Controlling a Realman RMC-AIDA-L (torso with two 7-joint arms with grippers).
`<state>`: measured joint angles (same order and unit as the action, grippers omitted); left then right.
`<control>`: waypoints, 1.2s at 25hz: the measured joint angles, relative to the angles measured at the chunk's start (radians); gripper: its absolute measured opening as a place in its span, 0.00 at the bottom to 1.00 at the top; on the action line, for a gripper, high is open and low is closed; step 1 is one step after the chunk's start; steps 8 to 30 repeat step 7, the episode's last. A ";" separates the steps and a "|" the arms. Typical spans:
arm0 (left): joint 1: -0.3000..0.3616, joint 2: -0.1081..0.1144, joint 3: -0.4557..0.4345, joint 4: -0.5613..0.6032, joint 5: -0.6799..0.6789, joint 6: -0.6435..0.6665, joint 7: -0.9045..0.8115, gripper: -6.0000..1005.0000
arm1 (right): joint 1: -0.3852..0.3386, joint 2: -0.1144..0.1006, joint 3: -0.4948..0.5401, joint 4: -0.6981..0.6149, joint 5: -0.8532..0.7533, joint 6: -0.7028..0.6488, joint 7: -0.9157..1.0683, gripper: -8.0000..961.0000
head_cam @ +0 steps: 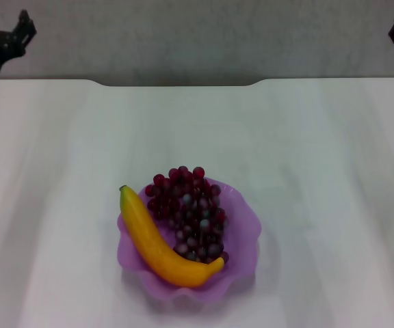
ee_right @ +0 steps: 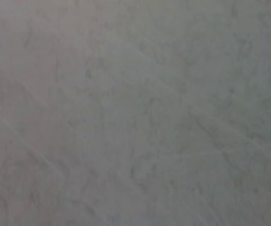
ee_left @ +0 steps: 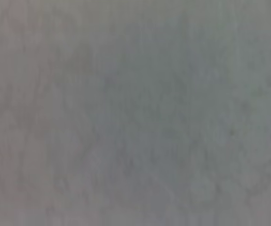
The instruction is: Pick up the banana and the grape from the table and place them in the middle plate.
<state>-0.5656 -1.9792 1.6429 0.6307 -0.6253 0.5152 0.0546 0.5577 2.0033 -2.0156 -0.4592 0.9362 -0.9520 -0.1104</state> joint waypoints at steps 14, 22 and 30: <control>-0.008 0.035 0.045 -0.047 0.106 0.042 -0.185 0.88 | 0.001 0.000 -0.007 0.001 -0.001 -0.001 0.000 0.90; -0.008 0.035 0.045 -0.047 0.106 0.042 -0.185 0.88 | 0.001 0.000 -0.007 0.001 -0.001 -0.001 0.000 0.90; -0.008 0.035 0.045 -0.047 0.106 0.042 -0.185 0.88 | 0.001 0.000 -0.007 0.001 -0.001 -0.001 0.000 0.90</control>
